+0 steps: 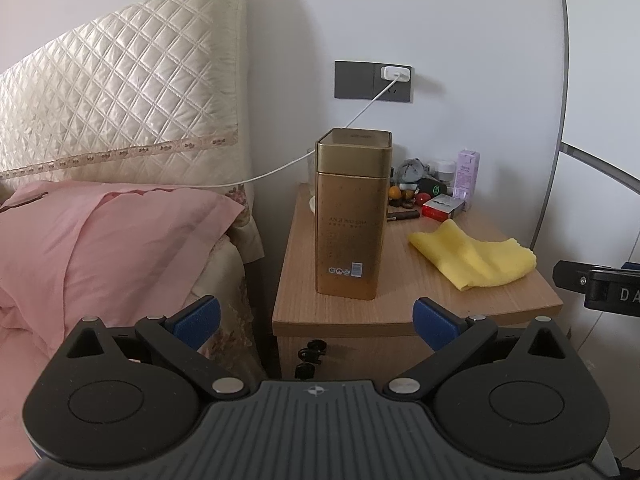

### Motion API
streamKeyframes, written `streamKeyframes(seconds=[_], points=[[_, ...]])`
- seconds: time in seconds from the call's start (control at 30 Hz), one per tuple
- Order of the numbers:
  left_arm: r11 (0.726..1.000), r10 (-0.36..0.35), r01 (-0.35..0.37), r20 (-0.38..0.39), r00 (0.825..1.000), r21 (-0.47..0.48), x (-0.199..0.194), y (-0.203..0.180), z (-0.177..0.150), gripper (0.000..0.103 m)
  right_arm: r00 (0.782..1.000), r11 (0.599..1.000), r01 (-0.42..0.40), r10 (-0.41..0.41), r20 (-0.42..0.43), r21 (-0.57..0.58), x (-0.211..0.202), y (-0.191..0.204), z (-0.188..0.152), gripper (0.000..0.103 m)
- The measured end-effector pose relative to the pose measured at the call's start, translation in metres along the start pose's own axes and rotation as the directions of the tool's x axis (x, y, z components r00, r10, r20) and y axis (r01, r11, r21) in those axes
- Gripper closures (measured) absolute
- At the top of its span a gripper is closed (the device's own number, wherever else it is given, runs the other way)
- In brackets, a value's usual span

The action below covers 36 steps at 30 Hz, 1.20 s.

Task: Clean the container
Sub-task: 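Move both tools toward the nightstand with the gold tin and yellow cloth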

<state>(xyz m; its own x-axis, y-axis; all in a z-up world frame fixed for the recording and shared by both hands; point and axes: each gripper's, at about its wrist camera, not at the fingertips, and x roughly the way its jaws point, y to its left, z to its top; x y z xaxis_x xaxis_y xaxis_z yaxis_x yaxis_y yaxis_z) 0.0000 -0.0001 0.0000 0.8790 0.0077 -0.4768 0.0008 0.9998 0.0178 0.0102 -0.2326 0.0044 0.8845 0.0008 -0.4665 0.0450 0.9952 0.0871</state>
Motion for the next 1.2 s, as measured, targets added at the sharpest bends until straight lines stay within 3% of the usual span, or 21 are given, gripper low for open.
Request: streamKeyframes(seconds=[0.33,0.57,0.73,1.2], points=[[1.000,0.004,-0.004,0.017,1.000,0.012,-0.004,-0.005,-0.003,0.000,1.000,0.999,-0.009,0.008,0.026,0.031,0.002,-0.005,-0.001,0.000],[1.000,0.018,-0.018,0.021,1.000,0.016,-0.007,-0.008,-0.004,0.000,1.000,0.999,-0.018,0.019,-0.017,0.038,0.012,-0.005,-0.005,0.000],[1.000,0.011,-0.011,0.020,1.000,0.014,-0.003,-0.011,-0.003,0.000,0.998,0.992,-0.047,0.052,-0.040,0.117,0.021,-0.013,-0.002,0.000],[1.000,0.003,-0.003,0.032,0.999,-0.011,-0.004,-0.005,-0.002,0.000,0.998,0.996,-0.018,0.023,-0.055,0.085,0.027,-0.009,0.000,0.000]])
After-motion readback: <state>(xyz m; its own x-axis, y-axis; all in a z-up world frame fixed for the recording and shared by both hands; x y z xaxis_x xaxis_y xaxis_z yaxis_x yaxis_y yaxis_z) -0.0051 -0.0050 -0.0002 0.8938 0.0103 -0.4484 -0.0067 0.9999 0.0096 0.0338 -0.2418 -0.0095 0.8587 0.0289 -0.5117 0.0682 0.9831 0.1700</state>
